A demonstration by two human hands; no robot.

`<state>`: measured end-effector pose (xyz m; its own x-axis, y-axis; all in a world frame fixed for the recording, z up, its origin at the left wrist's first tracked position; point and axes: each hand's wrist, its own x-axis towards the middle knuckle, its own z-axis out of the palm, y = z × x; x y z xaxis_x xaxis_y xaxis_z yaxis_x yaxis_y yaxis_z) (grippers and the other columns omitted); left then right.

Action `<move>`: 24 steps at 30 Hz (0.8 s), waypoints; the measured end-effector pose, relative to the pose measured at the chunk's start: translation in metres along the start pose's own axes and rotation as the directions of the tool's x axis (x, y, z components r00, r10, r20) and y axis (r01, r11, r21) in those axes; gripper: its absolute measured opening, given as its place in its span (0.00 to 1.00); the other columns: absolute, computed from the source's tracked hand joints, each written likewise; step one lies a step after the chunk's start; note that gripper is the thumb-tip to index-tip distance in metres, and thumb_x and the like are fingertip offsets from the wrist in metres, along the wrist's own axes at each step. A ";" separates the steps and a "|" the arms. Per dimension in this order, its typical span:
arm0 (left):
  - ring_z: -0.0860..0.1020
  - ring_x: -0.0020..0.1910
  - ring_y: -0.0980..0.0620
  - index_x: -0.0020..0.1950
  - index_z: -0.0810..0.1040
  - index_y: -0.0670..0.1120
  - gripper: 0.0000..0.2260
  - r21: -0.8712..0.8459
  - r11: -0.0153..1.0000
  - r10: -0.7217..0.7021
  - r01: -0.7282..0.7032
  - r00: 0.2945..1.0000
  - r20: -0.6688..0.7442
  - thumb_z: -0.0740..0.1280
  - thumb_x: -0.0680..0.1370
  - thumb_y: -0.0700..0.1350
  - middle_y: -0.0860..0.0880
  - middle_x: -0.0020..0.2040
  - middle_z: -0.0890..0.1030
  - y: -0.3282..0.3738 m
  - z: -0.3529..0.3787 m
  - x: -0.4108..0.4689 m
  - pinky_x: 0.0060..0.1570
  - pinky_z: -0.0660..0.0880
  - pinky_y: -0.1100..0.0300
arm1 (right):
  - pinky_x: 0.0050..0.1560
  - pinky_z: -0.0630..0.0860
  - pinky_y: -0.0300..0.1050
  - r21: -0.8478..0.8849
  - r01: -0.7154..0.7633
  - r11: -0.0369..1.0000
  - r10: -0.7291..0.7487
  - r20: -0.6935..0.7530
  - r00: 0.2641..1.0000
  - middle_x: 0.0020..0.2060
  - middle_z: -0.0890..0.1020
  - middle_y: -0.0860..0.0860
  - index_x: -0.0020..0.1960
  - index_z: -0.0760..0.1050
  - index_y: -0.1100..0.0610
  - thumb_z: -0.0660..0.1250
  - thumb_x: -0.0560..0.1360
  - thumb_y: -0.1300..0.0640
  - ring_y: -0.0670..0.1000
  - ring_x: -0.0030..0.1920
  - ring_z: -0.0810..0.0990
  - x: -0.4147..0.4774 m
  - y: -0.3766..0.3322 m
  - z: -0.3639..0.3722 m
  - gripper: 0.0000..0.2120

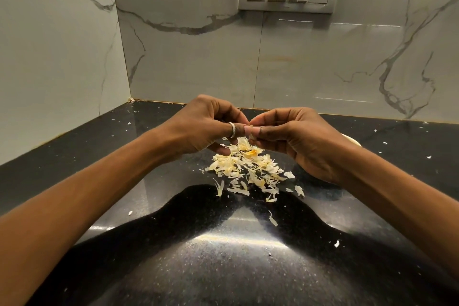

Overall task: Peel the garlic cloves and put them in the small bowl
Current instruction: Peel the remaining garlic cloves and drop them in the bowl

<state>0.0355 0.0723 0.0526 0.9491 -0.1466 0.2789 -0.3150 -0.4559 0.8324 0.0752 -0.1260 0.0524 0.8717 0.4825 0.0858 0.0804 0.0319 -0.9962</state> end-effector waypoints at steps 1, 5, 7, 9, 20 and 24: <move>0.82 0.41 0.53 0.52 0.83 0.42 0.04 0.005 1.000 -0.002 0.002 1.000 0.019 0.70 0.78 0.37 0.43 0.45 0.83 0.000 -0.001 0.000 0.38 0.83 0.58 | 0.41 0.83 0.39 -0.001 -0.004 1.000 0.004 0.003 1.000 0.45 0.86 0.61 0.53 0.81 0.69 0.69 0.74 0.72 0.52 0.40 0.86 0.000 0.000 0.000 0.08; 0.81 0.39 0.55 0.51 0.82 0.42 0.04 -0.001 1.000 -0.004 0.004 0.996 0.089 0.69 0.78 0.39 0.46 0.41 0.82 0.003 -0.002 -0.001 0.38 0.82 0.59 | 0.41 0.82 0.39 -0.014 -0.014 1.000 0.014 0.042 0.999 0.42 0.85 0.60 0.50 0.81 0.68 0.72 0.68 0.69 0.52 0.39 0.85 -0.002 -0.001 0.001 0.11; 0.80 0.39 0.55 0.52 0.82 0.41 0.04 0.001 1.000 0.000 0.000 0.993 0.118 0.68 0.79 0.38 0.47 0.40 0.81 0.003 -0.002 -0.002 0.39 0.82 0.59 | 0.41 0.82 0.39 -0.015 -0.017 1.000 0.018 0.056 0.998 0.41 0.85 0.58 0.48 0.81 0.66 0.73 0.64 0.66 0.51 0.39 0.85 -0.003 -0.001 0.001 0.13; 0.80 0.38 0.56 0.52 0.81 0.41 0.05 0.004 1.000 0.001 -0.002 0.990 0.139 0.66 0.80 0.38 0.48 0.39 0.81 0.003 -0.003 -0.002 0.40 0.82 0.58 | 0.41 0.82 0.39 -0.017 -0.017 1.000 0.018 0.061 0.998 0.41 0.85 0.58 0.50 0.81 0.66 0.71 0.69 0.70 0.51 0.39 0.85 -0.002 -0.001 0.000 0.09; 0.80 0.41 0.55 0.53 0.80 0.44 0.05 0.041 0.999 0.007 -0.014 0.988 0.153 0.66 0.81 0.43 0.48 0.41 0.79 0.003 0.003 -0.002 0.42 0.83 0.55 | 0.44 0.83 0.38 0.091 0.007 0.996 -0.010 0.033 0.999 0.43 0.84 0.59 0.52 0.81 0.66 0.65 0.76 0.73 0.50 0.41 0.85 -0.002 -0.001 -0.001 0.09; 0.79 0.38 0.57 0.52 0.80 0.45 0.04 0.057 0.998 -0.007 -0.004 0.981 0.192 0.67 0.81 0.44 0.50 0.39 0.79 0.004 0.004 -0.003 0.42 0.83 0.55 | 0.46 0.84 0.40 0.102 0.011 0.995 -0.010 -0.008 1.000 0.43 0.84 0.58 0.51 0.81 0.66 0.65 0.76 0.72 0.51 0.42 0.84 -0.002 -0.001 -0.001 0.08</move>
<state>0.0318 0.0678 0.0533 0.9344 -0.3097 0.1760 -0.3184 -0.5047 0.8025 0.0742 -0.1274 0.0528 0.8746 0.4752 0.0963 0.0403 0.1265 -0.9911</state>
